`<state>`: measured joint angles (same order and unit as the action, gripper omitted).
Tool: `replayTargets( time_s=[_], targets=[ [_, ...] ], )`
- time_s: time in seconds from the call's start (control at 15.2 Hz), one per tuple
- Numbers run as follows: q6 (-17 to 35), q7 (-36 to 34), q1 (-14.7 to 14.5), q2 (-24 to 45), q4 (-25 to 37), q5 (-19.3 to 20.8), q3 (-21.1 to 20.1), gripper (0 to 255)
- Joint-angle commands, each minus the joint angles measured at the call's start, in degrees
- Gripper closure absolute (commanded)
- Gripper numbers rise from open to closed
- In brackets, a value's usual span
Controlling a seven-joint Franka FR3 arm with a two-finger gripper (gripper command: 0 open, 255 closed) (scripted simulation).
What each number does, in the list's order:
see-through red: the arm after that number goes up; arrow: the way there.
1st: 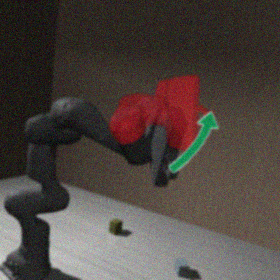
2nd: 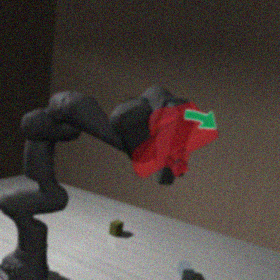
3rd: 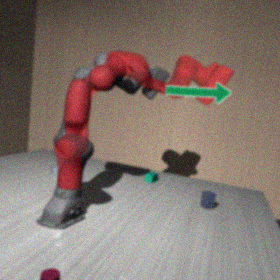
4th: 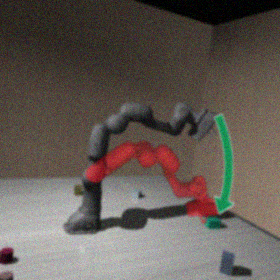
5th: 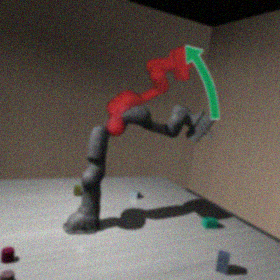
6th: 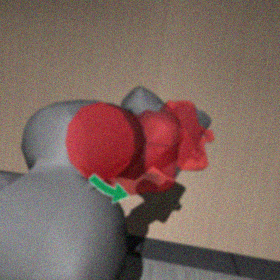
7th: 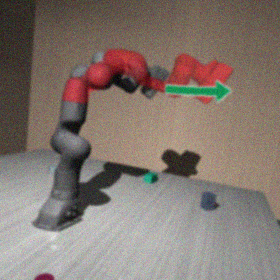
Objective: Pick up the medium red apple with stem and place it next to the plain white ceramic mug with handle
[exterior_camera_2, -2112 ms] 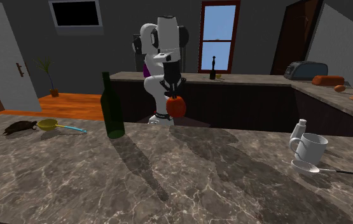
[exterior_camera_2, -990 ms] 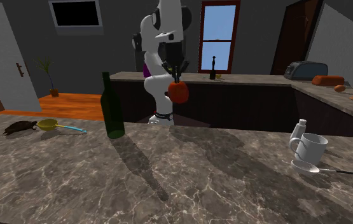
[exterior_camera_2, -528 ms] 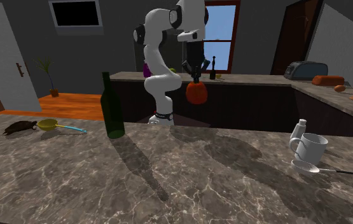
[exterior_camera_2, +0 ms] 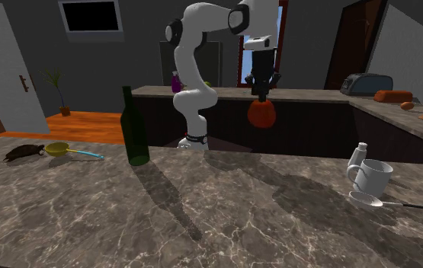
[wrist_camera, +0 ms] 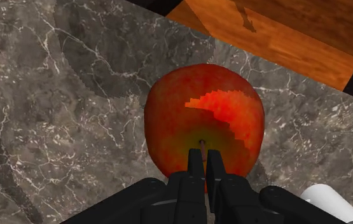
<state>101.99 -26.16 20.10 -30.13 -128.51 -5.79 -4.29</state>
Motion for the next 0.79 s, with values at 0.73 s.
replayTargets(
  time_s=[0.73],
  targets=[
    [1.56,-12.19,-2.96,26.66,25.86,2.18,-8.36,255]
  ],
)
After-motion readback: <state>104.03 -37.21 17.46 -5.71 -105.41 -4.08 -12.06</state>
